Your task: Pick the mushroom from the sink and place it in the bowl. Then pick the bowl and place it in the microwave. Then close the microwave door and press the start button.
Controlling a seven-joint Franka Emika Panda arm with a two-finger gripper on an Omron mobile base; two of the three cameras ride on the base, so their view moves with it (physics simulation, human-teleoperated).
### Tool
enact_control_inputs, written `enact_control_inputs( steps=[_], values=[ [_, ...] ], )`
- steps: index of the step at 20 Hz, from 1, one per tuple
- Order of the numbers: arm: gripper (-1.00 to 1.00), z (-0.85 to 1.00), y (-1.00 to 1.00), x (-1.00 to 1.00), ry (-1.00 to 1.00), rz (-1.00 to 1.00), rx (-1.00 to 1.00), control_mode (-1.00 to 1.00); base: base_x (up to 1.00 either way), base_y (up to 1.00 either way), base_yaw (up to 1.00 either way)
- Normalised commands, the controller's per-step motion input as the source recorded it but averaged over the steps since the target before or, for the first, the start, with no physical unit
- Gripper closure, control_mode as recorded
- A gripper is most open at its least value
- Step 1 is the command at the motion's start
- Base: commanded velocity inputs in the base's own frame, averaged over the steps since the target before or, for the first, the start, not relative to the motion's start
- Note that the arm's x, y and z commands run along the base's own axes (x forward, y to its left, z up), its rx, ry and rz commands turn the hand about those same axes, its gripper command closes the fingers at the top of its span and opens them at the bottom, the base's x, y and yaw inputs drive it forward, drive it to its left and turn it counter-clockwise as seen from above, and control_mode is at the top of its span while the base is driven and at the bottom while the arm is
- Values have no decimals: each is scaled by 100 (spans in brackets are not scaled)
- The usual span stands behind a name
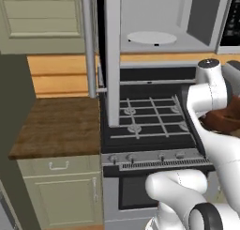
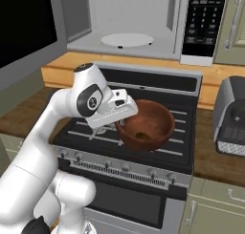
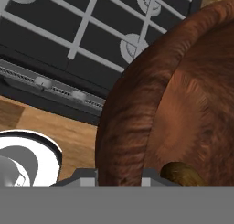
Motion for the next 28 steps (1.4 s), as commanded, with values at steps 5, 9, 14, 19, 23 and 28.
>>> enact_control_inputs(
  steps=[5,9,14,19,23,28],
  values=[
    [100,0,0,0,0,0,0,100,43,17,-3],
    [100,0,0,0,0,0,0,100,14,1,0],
    [100,0,0,0,0,0,0,100,13,3,0],
    [100,0,0,0,0,0,0,100,23,14,0],
    [100,4,1,1,-6,2,4,-100,10,5,0],
    [100,48,2,-8,-12,25,1,-100,0,0,0]
  ],
)
